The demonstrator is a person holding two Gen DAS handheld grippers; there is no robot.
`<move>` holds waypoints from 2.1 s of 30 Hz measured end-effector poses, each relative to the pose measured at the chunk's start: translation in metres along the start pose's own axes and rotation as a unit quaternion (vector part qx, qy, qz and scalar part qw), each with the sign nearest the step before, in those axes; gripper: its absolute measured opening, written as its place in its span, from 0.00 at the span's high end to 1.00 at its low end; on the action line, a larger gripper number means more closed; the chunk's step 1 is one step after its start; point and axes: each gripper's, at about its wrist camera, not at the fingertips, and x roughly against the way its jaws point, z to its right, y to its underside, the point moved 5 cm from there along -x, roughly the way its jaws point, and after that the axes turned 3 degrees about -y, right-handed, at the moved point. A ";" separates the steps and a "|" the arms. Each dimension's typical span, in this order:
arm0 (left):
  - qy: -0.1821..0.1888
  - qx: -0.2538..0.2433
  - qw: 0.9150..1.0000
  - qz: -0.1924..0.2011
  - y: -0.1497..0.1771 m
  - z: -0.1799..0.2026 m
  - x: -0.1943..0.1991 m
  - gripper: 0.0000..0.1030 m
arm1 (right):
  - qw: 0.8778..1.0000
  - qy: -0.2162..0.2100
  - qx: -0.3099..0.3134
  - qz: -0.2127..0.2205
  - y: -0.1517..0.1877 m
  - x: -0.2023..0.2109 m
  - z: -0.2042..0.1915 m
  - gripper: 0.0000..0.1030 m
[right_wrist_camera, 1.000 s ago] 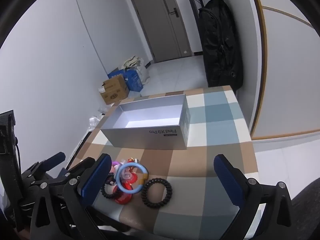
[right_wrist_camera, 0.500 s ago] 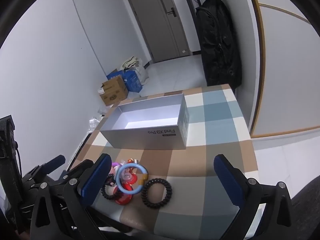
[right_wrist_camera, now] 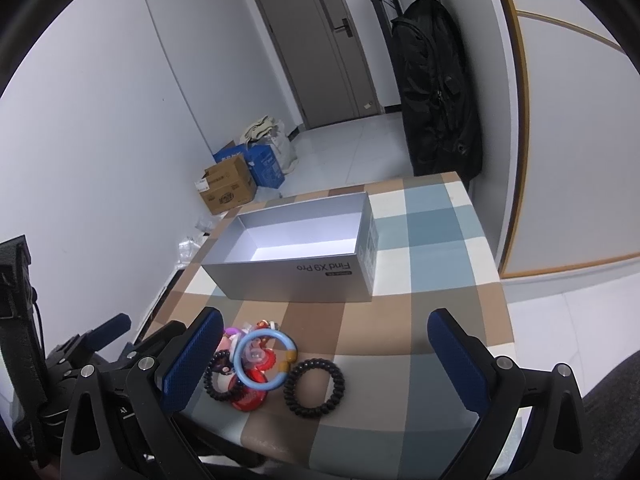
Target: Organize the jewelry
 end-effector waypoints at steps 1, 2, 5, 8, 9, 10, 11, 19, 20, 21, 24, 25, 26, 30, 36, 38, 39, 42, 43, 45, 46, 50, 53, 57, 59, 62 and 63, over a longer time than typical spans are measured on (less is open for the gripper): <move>0.001 0.000 1.000 0.001 0.000 0.000 0.000 0.01 | 1.000 0.000 0.000 0.000 0.000 0.000 0.000 0.00; 0.001 0.000 1.000 0.001 0.000 0.000 0.000 0.01 | 1.000 0.001 0.000 0.001 0.000 0.000 0.000 0.00; 0.001 -0.003 1.000 0.003 0.001 0.002 0.001 0.01 | 1.000 0.001 -0.001 0.000 0.000 0.000 0.000 0.00; 0.000 -0.006 1.000 0.004 0.001 0.002 0.001 0.01 | 1.000 0.002 -0.001 0.000 0.001 0.001 -0.001 0.00; 0.000 -0.005 1.000 0.004 0.001 0.002 0.001 0.01 | 1.000 0.002 -0.001 0.000 0.001 0.001 -0.001 0.00; 0.002 -0.004 1.000 0.004 0.001 0.002 0.001 0.01 | 1.000 0.002 0.000 0.000 0.000 0.001 0.000 0.00; 0.002 -0.003 1.000 0.004 0.001 0.001 0.001 0.01 | 1.000 0.003 0.000 0.001 0.000 0.001 -0.001 0.00; 0.005 -0.003 1.000 0.000 0.002 -0.001 -0.001 0.01 | 1.000 0.004 -0.003 -0.002 0.000 0.001 0.000 0.00; 0.005 -0.002 1.000 0.000 0.003 0.002 0.001 0.01 | 1.000 0.005 -0.003 -0.002 0.000 0.001 0.000 0.00; 0.005 -0.002 1.000 0.000 0.003 0.002 0.000 0.01 | 1.000 0.005 -0.003 -0.001 0.000 0.001 0.000 0.00; 0.008 -0.001 1.000 -0.003 0.003 0.002 0.000 0.01 | 1.000 0.004 -0.004 -0.001 0.001 0.001 0.001 0.00; 0.009 0.000 1.000 -0.003 0.003 0.001 0.000 0.01 | 1.000 0.004 -0.004 -0.001 0.001 0.001 0.001 0.00; 0.009 0.001 1.000 -0.003 0.003 0.001 0.000 0.01 | 1.000 0.003 -0.004 -0.001 0.001 0.001 0.001 0.00; 0.011 0.002 1.000 -0.005 0.003 0.001 0.000 0.01 | 1.000 0.003 -0.004 -0.001 0.001 0.001 0.001 0.00; 0.016 0.004 1.000 -0.008 0.004 0.002 -0.001 0.01 | 1.000 0.003 -0.005 -0.001 0.001 0.001 0.000 0.00; 0.018 0.004 1.000 -0.009 0.005 0.002 -0.001 0.01 | 1.000 0.003 -0.005 -0.001 0.001 0.001 0.000 0.00; 0.019 0.005 1.000 -0.011 0.005 0.002 -0.002 0.01 | 1.000 0.003 -0.006 -0.001 0.000 0.001 0.000 0.00; 0.022 0.007 1.000 -0.016 0.005 0.001 -0.003 0.01 | 1.000 0.002 -0.008 -0.003 0.000 0.000 -0.001 0.00; 0.024 0.008 1.000 -0.018 0.005 0.000 -0.004 0.01 | 1.000 0.002 -0.008 -0.003 0.000 0.000 -0.001 0.00; 0.027 0.011 0.999 -0.023 0.006 0.000 -0.005 0.01 | 1.000 0.002 -0.009 -0.002 0.000 0.000 -0.001 0.00; 0.031 0.012 0.999 -0.027 0.006 0.000 -0.006 0.01 | 1.000 0.001 -0.008 -0.001 0.000 0.000 -0.001 0.00; 0.033 0.005 0.999 -0.037 0.010 0.000 -0.007 0.01 | 1.000 -0.004 -0.002 -0.004 0.001 -0.003 -0.004 0.00; 0.043 0.009 0.998 -0.046 0.012 -0.002 -0.008 0.02 | 1.000 -0.005 0.009 -0.006 0.000 -0.007 -0.008 0.00; 0.056 0.014 0.996 -0.065 0.015 -0.004 -0.013 0.02 | 1.000 0.007 0.014 -0.016 0.001 -0.015 -0.009 0.00; 0.064 0.015 0.995 -0.079 0.019 -0.005 -0.016 0.03 | 1.000 0.009 0.006 -0.022 0.001 -0.018 -0.006 0.00; 0.072 0.009 0.992 -0.103 0.026 -0.005 -0.021 0.14 | 1.000 0.011 -0.006 -0.028 0.000 -0.021 0.001 0.00; 0.072 0.007 0.991 -0.109 0.028 -0.005 -0.022 0.17 | 0.999 0.013 -0.009 -0.030 0.000 -0.023 0.003 0.00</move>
